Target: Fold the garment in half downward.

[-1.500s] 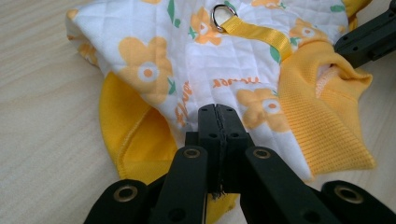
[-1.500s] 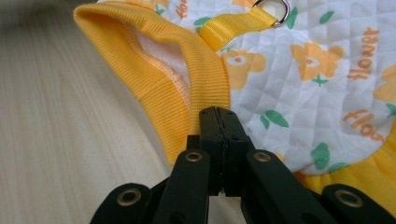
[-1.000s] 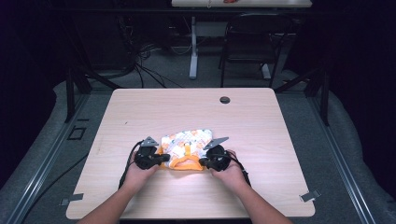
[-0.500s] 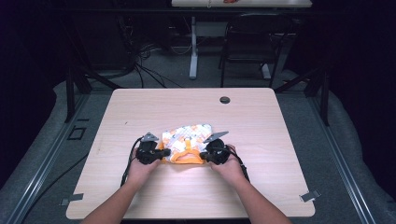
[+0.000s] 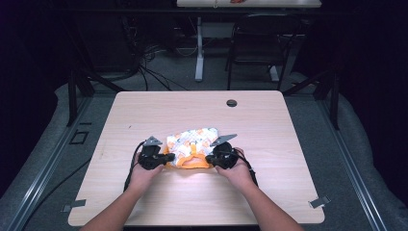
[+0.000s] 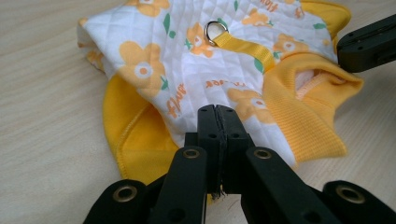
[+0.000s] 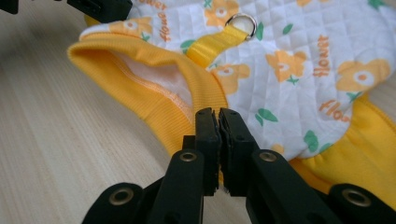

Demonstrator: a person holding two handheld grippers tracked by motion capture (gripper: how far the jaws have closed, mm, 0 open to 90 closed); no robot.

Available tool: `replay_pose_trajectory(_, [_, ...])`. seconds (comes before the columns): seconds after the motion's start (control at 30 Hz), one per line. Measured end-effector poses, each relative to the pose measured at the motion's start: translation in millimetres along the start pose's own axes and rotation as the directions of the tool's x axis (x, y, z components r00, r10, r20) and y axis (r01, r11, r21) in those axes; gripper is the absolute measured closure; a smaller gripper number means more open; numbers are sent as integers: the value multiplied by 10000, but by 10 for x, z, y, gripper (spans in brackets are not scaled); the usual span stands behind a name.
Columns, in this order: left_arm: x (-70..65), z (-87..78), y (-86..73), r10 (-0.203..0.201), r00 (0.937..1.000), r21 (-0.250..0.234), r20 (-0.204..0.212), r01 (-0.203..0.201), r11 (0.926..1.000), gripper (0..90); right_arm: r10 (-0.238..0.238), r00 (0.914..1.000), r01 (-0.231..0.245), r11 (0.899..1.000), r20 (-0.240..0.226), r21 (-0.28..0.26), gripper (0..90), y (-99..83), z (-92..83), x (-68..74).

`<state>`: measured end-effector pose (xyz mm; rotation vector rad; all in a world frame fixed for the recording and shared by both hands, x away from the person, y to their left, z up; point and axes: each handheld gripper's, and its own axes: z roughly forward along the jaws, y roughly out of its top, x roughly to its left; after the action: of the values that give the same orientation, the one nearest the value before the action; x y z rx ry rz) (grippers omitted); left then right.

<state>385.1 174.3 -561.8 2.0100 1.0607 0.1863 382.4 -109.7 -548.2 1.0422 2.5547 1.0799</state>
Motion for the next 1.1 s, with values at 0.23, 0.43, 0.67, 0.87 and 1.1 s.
replay_pose_trajectory(0.23, [-58,-234,101,426,9991,-413,89,-422,9983,889,-289,9996,292,9990,78,-347,846,19,-216,90])
replay_pose_trajectory(0.43, [-103,-421,143,563,9981,-624,234,-548,9965,884,-441,9990,444,9962,63,-755,844,24,-434,137])
replay_pose_trajectory(0.67, [-147,-585,90,778,9962,-570,399,-754,9955,878,-335,9994,345,9955,126,-885,840,-54,-628,138])
replay_pose_trajectory(0.87, [-175,-697,-26,866,9956,-472,368,-848,9953,875,-177,9995,201,9949,244,-985,837,-197,-746,128])
replay_pose_trajectory(1.1, [-201,-789,-214,681,9971,-561,332,-662,9962,863,-207,9993,237,9951,315,-963,828,-374,-822,187])
